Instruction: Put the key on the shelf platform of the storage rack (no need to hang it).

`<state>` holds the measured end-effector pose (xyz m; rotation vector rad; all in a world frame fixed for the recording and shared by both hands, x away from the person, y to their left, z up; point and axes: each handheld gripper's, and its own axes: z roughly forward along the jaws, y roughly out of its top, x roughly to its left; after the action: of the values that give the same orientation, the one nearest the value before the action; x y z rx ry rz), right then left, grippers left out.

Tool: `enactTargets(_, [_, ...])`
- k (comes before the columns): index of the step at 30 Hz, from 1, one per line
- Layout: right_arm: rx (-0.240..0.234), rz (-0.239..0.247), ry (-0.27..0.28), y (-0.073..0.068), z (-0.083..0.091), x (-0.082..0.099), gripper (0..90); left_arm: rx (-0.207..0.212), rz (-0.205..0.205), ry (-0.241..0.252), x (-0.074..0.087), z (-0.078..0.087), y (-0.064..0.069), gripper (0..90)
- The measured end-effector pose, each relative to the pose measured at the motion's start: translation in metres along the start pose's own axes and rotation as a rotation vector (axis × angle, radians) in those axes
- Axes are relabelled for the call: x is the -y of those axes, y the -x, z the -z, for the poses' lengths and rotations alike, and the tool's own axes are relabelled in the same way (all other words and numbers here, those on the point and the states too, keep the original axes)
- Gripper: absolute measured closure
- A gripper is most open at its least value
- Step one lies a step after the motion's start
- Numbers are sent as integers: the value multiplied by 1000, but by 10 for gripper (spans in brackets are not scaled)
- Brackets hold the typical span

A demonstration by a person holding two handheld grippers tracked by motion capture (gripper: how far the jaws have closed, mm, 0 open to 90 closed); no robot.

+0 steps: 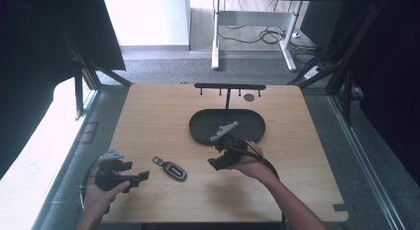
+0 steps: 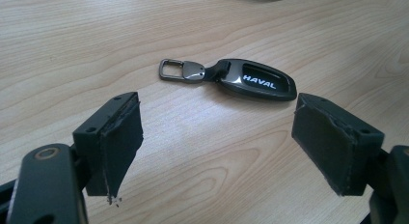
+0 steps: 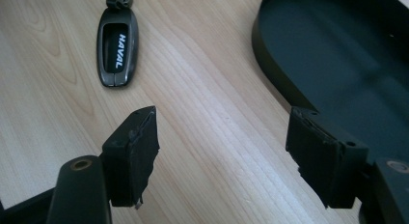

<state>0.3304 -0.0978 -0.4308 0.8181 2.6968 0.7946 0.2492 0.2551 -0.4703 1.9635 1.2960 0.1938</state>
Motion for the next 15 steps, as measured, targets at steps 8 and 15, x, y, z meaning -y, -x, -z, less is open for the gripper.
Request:
enactTargets(8, [-19, 25, -15, -8, -8, -12, 273, 0, 0, -1, 0, 0, -1, 184])
enactTargets(15, [-31, 41, -21, -13, -14, -19, 274, 0, 3, 1, 0, 0, -1, 185])
